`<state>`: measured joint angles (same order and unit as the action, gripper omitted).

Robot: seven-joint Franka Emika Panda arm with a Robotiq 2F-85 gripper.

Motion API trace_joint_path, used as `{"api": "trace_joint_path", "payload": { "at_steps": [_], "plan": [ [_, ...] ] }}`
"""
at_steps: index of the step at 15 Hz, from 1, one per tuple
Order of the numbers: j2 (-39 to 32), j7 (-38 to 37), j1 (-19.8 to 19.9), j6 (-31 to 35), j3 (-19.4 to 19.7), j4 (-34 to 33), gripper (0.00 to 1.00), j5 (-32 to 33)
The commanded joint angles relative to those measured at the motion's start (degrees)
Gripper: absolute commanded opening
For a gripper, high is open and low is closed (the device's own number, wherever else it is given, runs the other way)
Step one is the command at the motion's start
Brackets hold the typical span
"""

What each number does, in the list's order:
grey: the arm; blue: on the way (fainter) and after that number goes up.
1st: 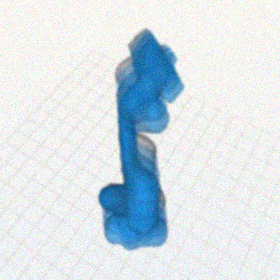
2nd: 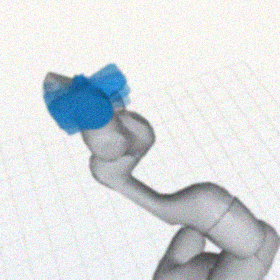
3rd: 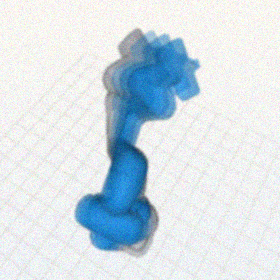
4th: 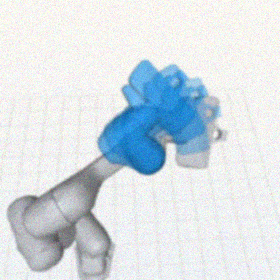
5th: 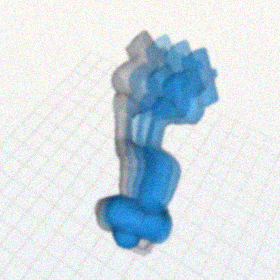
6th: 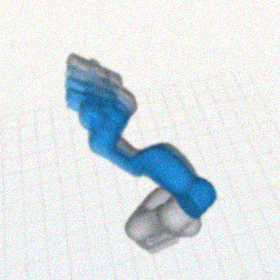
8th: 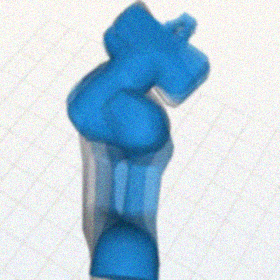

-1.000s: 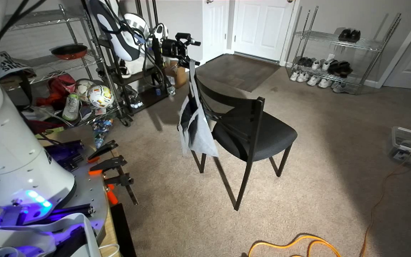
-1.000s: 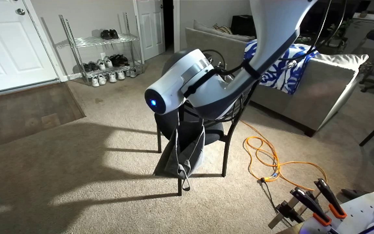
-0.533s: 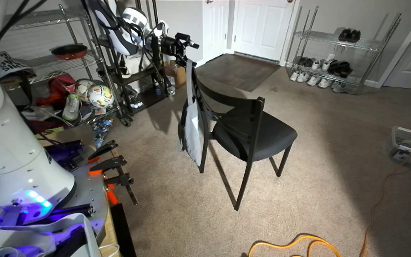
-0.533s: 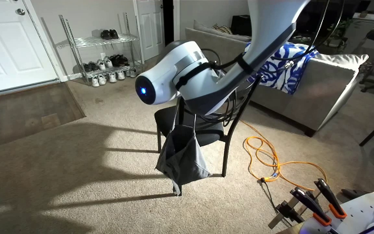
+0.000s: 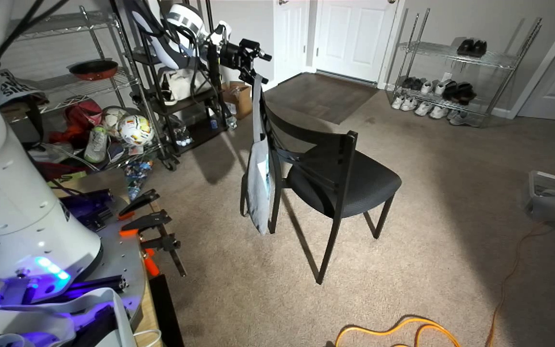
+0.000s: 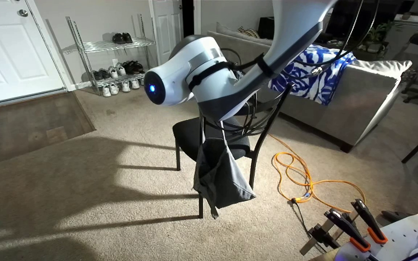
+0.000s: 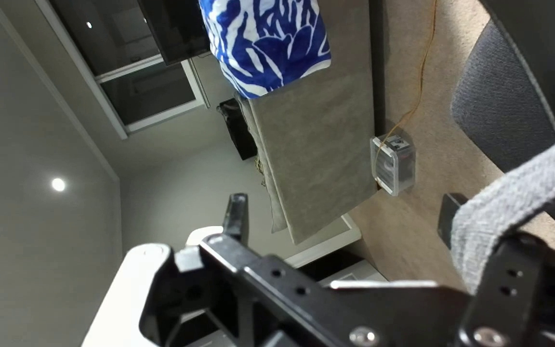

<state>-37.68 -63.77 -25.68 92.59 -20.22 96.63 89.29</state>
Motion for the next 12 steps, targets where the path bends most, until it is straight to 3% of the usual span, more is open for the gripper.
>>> {"api": "trace_joint_path", "payload": {
  "at_steps": [1, 6, 12],
  "plan": [
    [0.5, 1.6, -1.0, 3.3, 1.4, -0.4, 1.00, 1.9],
    [0.4, 1.5, -1.8, 2.9, 2.2, -2.2, 1.00, 3.6],
    [0.3, 0.3, -1.8, -1.1, 3.2, -3.1, 1.00, 0.0]
  ]
}}
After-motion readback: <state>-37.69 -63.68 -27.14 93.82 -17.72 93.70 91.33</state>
